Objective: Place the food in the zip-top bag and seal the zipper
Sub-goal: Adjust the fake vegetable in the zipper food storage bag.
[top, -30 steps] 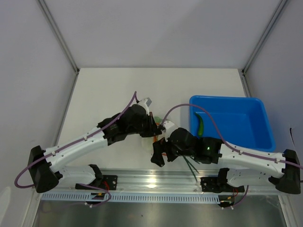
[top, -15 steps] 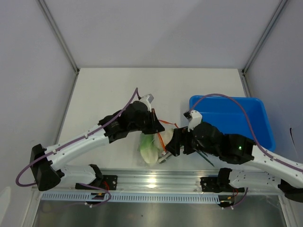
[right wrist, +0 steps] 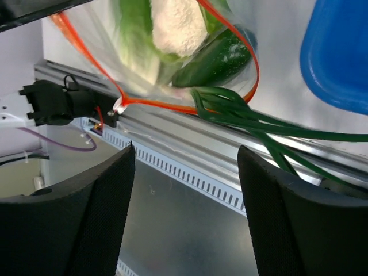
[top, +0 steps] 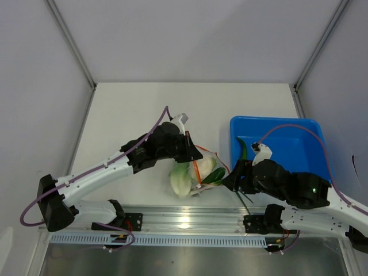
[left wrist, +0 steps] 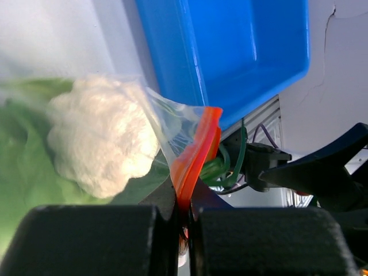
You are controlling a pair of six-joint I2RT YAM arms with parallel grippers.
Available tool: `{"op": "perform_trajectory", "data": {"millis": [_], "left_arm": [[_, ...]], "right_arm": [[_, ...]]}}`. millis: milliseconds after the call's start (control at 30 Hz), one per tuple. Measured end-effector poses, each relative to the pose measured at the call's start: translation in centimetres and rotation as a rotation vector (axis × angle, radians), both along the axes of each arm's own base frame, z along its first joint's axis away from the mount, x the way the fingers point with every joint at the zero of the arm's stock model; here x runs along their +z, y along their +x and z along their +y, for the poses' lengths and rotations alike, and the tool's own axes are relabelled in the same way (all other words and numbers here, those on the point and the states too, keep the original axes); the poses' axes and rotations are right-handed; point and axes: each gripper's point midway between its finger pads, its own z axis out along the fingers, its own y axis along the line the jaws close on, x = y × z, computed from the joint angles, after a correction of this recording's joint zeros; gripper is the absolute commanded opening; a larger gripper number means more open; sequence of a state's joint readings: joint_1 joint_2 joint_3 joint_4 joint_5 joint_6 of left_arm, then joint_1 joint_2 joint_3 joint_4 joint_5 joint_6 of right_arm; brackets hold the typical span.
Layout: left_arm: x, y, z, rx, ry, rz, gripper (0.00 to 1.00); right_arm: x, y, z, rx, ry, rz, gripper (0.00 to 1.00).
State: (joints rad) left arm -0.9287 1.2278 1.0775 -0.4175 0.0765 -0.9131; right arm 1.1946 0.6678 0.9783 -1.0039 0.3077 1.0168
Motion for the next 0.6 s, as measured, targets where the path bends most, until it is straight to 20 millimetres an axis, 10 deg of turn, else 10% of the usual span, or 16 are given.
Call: {"op": "perform_trajectory", "data": {"millis": [600], "left_arm": [[2.3,-1.1,0.7,-0.012,-0.072,-0.025,0.0]], "right_arm": [[0.1,7.5,-2.4,-0.122,-0.148,-0.004,0.43]]}}
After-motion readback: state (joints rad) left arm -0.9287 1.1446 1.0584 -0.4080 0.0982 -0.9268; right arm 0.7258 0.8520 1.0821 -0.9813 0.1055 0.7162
